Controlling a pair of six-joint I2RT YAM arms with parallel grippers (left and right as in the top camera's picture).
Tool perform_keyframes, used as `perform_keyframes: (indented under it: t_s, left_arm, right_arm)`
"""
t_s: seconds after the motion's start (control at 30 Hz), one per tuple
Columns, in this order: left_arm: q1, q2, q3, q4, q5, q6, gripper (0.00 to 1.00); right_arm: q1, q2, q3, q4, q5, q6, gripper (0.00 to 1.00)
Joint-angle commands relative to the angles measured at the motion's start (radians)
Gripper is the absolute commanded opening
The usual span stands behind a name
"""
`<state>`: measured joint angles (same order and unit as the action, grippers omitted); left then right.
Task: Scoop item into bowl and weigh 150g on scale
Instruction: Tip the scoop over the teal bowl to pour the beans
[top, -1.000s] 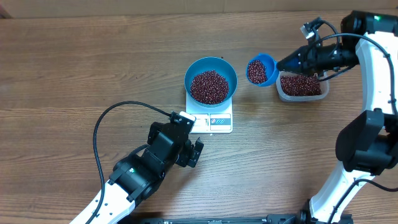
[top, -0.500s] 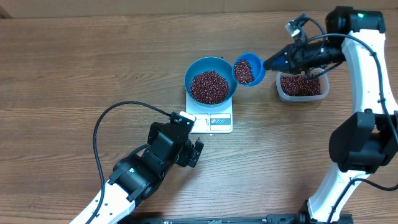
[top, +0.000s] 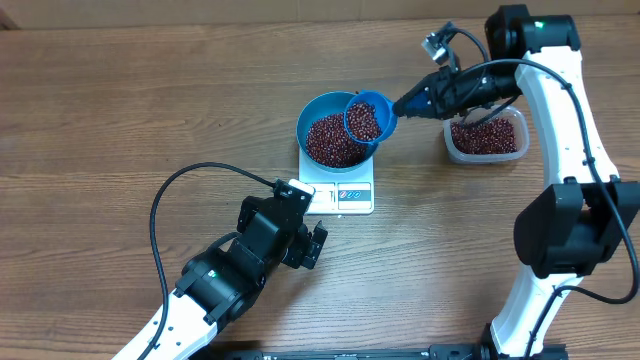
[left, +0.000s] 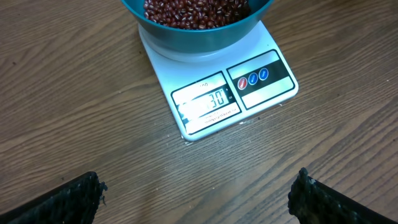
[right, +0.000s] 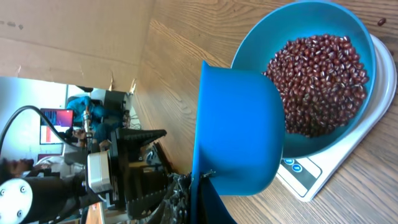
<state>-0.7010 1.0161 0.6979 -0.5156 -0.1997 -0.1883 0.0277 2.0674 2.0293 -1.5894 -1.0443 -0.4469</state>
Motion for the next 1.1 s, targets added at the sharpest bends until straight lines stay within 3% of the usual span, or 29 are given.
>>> perform_keyframes:
  t_s: [0.0, 0.3, 0.5, 1.07]
  left_arm:
    - [-0.006, 0.005, -0.007, 0.0, -0.017, -0.018, 1.0]
    - [-0.006, 0.005, -0.007, 0.0, -0.017, -0.018, 1.0]
    - [-0.006, 0.005, -0.007, 0.0, -0.017, -0.018, 0.99]
    - [-0.006, 0.005, -0.007, 0.0, -0.017, -0.018, 1.0]
  right_arm:
    - [0.007, -0.048, 0.034, 0.015, -0.042, 0.035, 0.04]
    - [0.05, -0.048, 0.034, 0.03, 0.02, 0.036, 0.04]
    - [0.084, -0.048, 0.034, 0.106, 0.106, 0.143, 0.04]
    - [0.099, -0.048, 0.034, 0.192, 0.136, 0.193, 0.04]
